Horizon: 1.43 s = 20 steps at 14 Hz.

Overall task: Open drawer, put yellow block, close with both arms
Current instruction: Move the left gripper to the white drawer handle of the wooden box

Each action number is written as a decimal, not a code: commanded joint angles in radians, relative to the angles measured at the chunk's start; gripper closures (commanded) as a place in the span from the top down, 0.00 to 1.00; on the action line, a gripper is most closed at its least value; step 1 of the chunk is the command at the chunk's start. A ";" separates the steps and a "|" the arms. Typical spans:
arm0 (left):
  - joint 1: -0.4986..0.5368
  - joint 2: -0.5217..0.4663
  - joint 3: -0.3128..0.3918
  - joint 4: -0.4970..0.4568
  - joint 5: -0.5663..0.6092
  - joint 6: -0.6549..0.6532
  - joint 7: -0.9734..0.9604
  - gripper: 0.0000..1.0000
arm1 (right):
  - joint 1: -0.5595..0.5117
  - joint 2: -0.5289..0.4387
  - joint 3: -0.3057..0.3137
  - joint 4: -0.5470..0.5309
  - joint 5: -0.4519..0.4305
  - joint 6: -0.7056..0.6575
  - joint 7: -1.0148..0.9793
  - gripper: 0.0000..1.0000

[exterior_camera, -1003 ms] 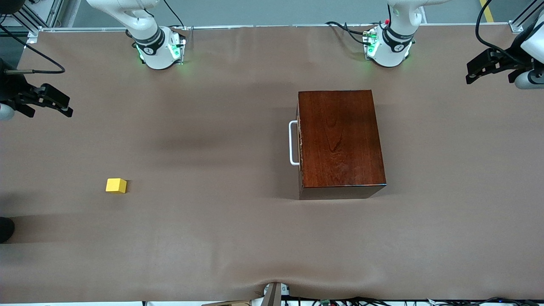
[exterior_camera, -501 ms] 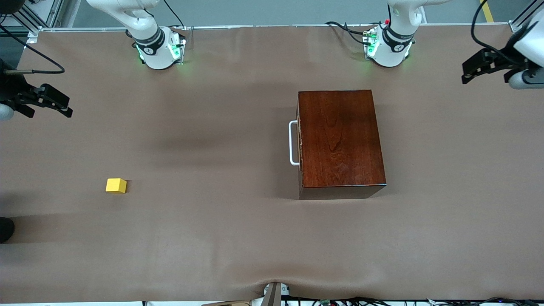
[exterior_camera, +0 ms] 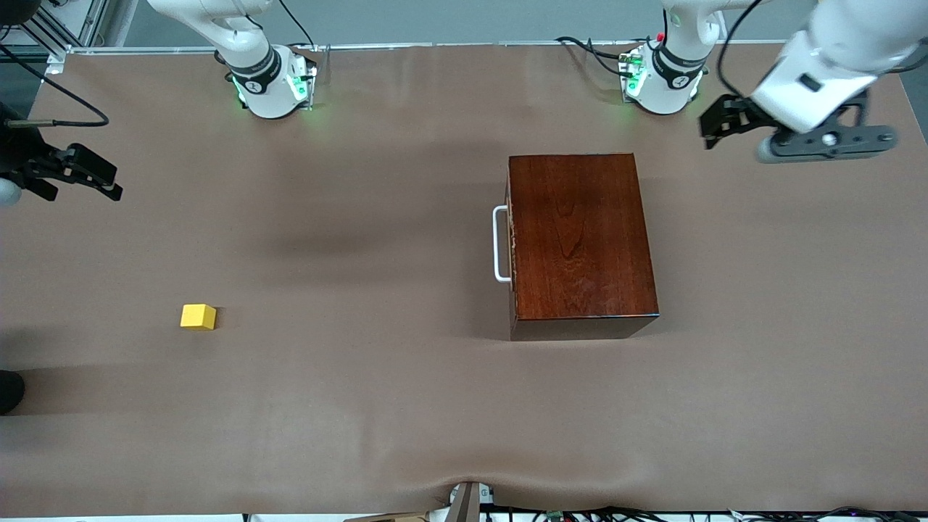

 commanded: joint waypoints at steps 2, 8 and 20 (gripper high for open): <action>-0.089 0.089 -0.038 0.069 0.015 0.002 -0.125 1.00 | -0.007 0.000 0.004 -0.005 -0.011 0.003 0.012 1.00; -0.379 0.275 -0.026 0.172 0.160 0.090 -0.420 1.00 | -0.014 0.016 0.004 -0.012 -0.014 0.005 0.012 1.00; -0.989 0.660 0.422 0.401 0.274 0.266 -0.693 1.00 | -0.010 0.045 0.003 -0.139 -0.014 0.146 0.003 1.00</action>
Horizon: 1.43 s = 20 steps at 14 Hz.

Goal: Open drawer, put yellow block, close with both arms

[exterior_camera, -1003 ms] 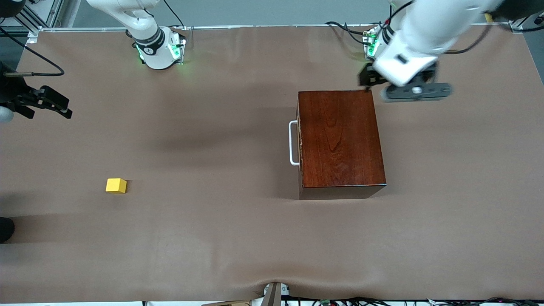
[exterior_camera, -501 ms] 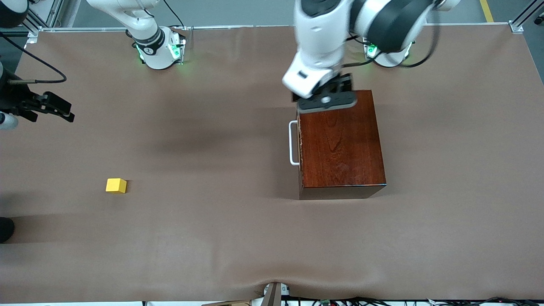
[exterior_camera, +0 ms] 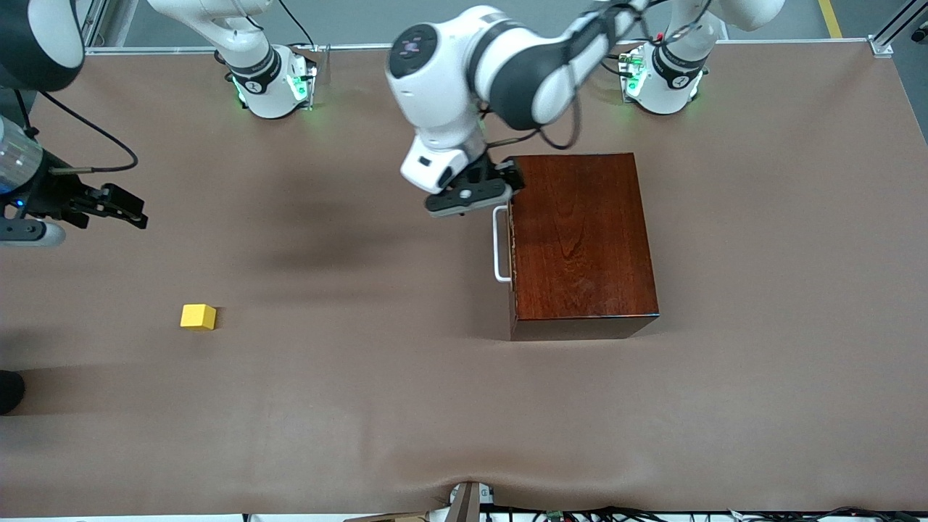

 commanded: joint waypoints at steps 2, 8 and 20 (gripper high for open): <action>-0.025 0.097 0.034 0.087 0.019 0.030 -0.025 1.00 | -0.011 0.023 0.007 -0.020 -0.015 0.032 0.002 1.00; -0.042 0.168 0.043 0.075 0.030 0.030 -0.011 1.00 | -0.032 0.118 0.007 -0.021 -0.035 0.089 -0.018 1.00; -0.045 0.243 0.041 0.072 0.073 0.062 0.061 1.00 | -0.046 0.355 0.007 -0.250 -0.064 0.676 -0.314 1.00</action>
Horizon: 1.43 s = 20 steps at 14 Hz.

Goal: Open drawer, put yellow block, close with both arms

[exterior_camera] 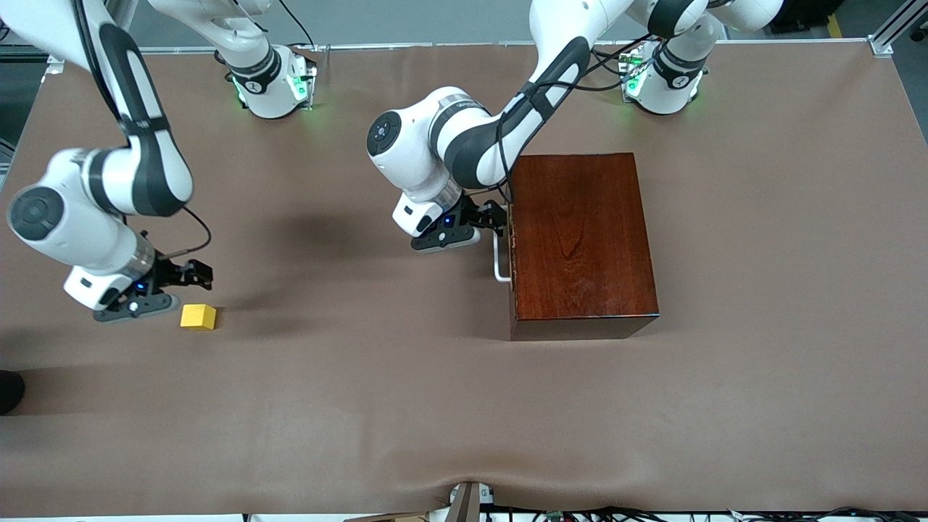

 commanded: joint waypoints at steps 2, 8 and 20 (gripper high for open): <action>-0.006 0.040 0.002 0.033 0.030 0.009 0.016 1.00 | -0.058 0.115 0.010 0.015 -0.023 0.189 -0.032 1.00; -0.006 0.051 0.002 0.032 0.030 0.011 0.015 1.00 | -0.100 0.223 0.013 0.048 0.000 0.288 -0.006 1.00; -0.015 0.063 -0.011 0.033 0.018 0.126 -0.100 1.00 | -0.109 0.272 0.015 0.046 0.080 0.268 0.005 0.00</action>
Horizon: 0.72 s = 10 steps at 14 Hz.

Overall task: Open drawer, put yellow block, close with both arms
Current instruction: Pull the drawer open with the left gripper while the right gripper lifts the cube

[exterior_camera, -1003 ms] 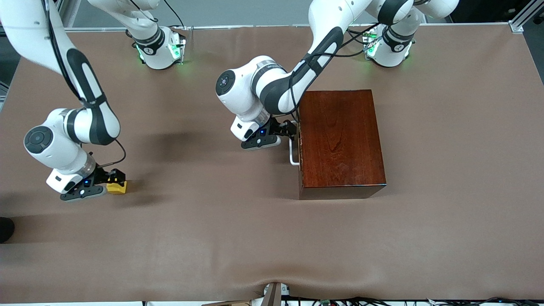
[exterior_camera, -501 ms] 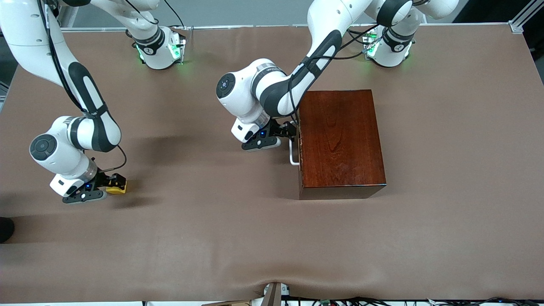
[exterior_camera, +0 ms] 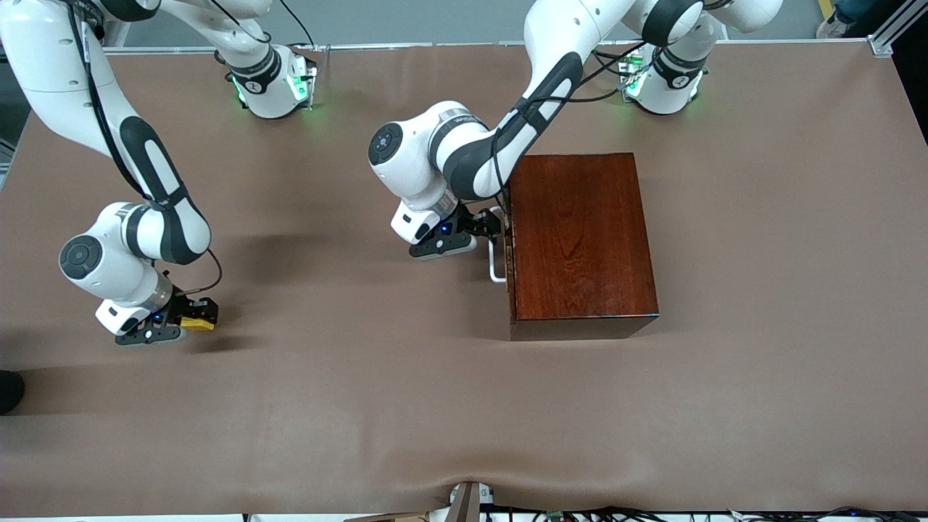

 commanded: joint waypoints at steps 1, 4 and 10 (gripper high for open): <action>-0.017 0.022 -0.009 0.035 0.018 0.054 -0.035 1.00 | -0.012 0.001 0.013 0.019 0.013 -0.025 0.001 0.00; -0.019 0.022 -0.009 0.035 -0.005 0.107 -0.074 1.00 | 0.001 -0.017 0.017 0.023 0.013 -0.027 -0.002 0.00; -0.032 0.025 -0.011 0.041 -0.037 0.196 -0.093 1.00 | 0.035 -0.057 0.019 0.186 0.011 -0.315 -0.010 0.00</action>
